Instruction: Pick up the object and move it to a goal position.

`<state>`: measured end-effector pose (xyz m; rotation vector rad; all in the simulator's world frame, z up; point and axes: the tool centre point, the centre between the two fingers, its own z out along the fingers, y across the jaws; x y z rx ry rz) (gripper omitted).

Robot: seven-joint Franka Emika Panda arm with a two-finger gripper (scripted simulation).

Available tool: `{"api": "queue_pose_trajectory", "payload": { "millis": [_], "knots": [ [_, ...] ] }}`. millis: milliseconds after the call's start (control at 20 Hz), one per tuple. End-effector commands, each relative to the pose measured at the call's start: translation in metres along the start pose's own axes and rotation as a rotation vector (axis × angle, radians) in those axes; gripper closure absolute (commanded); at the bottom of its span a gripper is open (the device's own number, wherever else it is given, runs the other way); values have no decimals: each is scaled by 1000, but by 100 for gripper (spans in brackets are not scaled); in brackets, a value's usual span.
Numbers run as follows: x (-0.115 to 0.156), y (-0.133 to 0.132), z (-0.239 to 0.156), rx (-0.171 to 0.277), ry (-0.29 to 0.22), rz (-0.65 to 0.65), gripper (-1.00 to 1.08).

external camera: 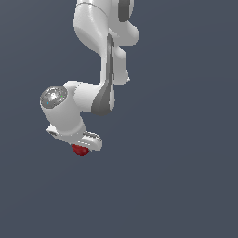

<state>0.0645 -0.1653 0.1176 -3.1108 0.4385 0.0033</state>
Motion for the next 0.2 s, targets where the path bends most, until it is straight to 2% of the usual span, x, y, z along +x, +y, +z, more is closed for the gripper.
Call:
{"api": "queue_pose_trajectory", "payload": {
  "millis": [0,150],
  "knots": [
    [1,10,-7,1,2,-2,108],
    [2,14,-9,1,2,-2,108]
  ]
}}
